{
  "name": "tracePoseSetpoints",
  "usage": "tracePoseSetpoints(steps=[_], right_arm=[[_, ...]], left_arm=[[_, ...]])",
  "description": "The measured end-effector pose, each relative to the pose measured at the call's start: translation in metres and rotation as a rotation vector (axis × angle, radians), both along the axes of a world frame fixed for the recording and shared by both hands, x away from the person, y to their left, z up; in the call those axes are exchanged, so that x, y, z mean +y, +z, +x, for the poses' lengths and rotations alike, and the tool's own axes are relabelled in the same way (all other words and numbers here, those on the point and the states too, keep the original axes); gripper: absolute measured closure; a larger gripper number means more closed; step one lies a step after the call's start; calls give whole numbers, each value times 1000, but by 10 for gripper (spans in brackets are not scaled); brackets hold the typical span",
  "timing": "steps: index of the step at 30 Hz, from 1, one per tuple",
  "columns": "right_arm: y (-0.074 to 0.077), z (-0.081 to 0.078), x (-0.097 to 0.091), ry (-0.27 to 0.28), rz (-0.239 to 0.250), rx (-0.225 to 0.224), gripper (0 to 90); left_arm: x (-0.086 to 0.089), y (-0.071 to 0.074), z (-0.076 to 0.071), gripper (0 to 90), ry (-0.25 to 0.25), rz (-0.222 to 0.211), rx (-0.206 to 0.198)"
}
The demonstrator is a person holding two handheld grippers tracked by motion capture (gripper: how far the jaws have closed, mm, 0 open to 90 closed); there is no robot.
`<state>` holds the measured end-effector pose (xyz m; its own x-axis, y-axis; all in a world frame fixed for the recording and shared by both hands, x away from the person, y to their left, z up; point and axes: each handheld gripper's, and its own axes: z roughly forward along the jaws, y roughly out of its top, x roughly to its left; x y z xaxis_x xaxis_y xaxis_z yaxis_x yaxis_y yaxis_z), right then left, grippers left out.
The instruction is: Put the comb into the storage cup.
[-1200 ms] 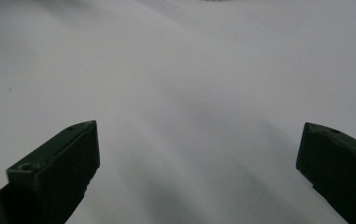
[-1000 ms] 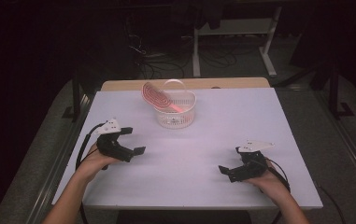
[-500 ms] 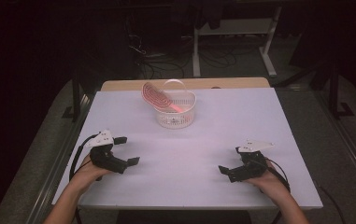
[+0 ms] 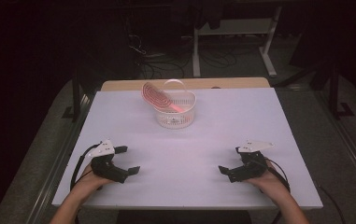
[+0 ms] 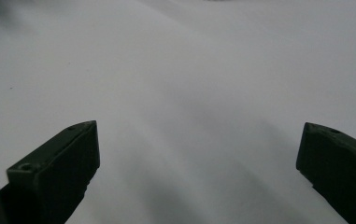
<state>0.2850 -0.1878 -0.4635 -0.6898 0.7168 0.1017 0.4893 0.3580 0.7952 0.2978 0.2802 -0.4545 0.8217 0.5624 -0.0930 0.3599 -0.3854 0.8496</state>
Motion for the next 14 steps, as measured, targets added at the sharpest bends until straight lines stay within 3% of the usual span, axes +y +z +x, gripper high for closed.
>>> tracePoseSetpoints(steps=[11,14], right_arm=[[0,0,0,-1,-2,0,0],[-1,0,-1,-2,-3,0,0]], left_arm=[[-3,-1,1,0,-6,10,9],[-4,-2,1,0,-7,35,14]])
